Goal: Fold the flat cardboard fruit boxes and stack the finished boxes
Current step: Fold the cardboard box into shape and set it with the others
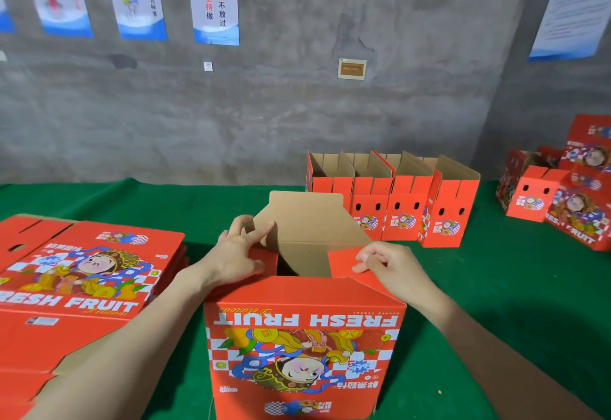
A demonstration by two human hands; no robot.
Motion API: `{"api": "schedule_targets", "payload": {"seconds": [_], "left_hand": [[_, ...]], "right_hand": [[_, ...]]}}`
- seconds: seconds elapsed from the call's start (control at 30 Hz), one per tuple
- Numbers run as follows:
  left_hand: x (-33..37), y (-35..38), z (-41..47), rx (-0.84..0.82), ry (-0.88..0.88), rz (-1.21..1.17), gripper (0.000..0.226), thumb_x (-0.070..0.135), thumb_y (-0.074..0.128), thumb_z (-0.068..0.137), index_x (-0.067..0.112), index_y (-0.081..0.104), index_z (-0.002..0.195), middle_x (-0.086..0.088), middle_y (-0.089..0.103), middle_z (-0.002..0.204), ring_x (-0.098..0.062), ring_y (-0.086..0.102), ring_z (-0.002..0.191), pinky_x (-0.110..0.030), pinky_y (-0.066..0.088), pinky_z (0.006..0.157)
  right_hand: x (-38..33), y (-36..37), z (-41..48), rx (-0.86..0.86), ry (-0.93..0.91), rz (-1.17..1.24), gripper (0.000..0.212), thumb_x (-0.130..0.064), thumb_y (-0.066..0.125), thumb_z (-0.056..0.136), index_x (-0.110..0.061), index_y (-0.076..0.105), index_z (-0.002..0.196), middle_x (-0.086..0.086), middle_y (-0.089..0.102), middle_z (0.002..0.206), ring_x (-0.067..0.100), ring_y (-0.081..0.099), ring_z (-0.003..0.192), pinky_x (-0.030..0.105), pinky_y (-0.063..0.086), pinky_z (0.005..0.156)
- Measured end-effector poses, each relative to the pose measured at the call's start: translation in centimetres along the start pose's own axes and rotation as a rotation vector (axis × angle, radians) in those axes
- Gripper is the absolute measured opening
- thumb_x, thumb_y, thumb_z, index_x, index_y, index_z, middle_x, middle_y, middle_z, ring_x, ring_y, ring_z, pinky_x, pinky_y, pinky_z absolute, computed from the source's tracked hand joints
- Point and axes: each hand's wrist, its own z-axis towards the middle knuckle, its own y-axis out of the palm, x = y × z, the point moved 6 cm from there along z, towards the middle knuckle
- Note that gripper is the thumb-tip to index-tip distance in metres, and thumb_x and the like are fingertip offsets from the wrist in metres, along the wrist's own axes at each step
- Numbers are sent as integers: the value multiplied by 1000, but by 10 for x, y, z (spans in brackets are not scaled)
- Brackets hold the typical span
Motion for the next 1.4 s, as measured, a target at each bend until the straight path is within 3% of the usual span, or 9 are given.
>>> {"api": "schedule_targets", "payload": {"seconds": [0.07, 0.17, 0.23, 0.33, 0.47, 0.53, 0.63, 0.83, 1.4], "left_hand": [[-1, -5, -2, 52, 34, -75, 72, 11, 69, 75, 31, 45, 140, 2, 26, 138, -23, 38, 122, -36, 36, 108], [1, -14, -7, 164, 88, -170, 40, 5, 77, 71, 20, 70, 108, 2, 46, 113, -12, 51, 104, -18, 38, 93], [0, -18, -12, 232, 72, -178, 16, 4, 76, 74, 18, 72, 79, 2, 55, 98, -13, 57, 95, -16, 38, 84], [-6, -19, -15, 283, -23, -340, 19, 7, 65, 80, 13, 66, 62, -2, 68, 87, -19, 65, 90, -22, 45, 80], [-3, -18, -14, 229, -52, -286, 27, 44, 66, 82, 17, 69, 86, 0, 64, 95, -16, 61, 90, -11, 42, 72], [0, -7, -11, 62, -63, -76, 60, 51, 69, 80, 19, 55, 128, -5, 47, 119, -19, 50, 113, -21, 42, 97], [-1, -1, -7, -65, -147, 20, 89, 59, 68, 76, 20, 32, 148, -7, 31, 141, -27, 37, 131, -38, 32, 111], [1, -2, 0, -56, -149, 56, 87, 54, 74, 72, 16, 40, 143, -7, 44, 133, -23, 49, 120, -31, 39, 103], [5, 0, -2, 1, -170, 206, 78, 57, 76, 66, 17, 50, 129, -6, 46, 115, -26, 56, 103, -35, 46, 93]], "right_hand": [[0, -2, 5, 54, 46, 19, 22, -14, 50, 96, -28, 62, 84, -9, 72, 76, 0, 59, 59, 15, 37, 55], [0, -5, 9, 166, 70, 84, 11, -18, 47, 99, -22, 57, 96, -8, 65, 95, 14, 61, 88, 30, 46, 76], [2, -6, 11, 218, 111, 159, 19, -24, 43, 101, -16, 57, 112, 0, 61, 113, 22, 58, 105, 42, 46, 93], [9, -1, 12, 167, 207, 250, 36, -33, 37, 102, -14, 60, 123, 2, 62, 123, 19, 54, 114, 40, 42, 101], [7, 7, 11, 82, 145, 109, 29, -34, 47, 99, -19, 67, 114, -7, 64, 108, 11, 53, 106, 24, 40, 86], [6, 11, 14, 19, 104, -22, 24, -32, 55, 95, -22, 66, 113, -13, 61, 105, 13, 51, 109, 26, 39, 88], [4, 11, 21, -54, 103, -129, 29, -28, 61, 92, -22, 63, 120, -9, 61, 116, 14, 49, 113, 25, 36, 89], [3, 16, 35, -271, 182, -283, 63, -32, 66, 87, -22, 41, 144, -1, 37, 150, 20, 27, 140, 35, 26, 112], [2, 30, 27, -218, 186, -434, 62, -33, 65, 88, -24, 36, 142, 3, 40, 141, 26, 31, 134, 41, 33, 107]]}}
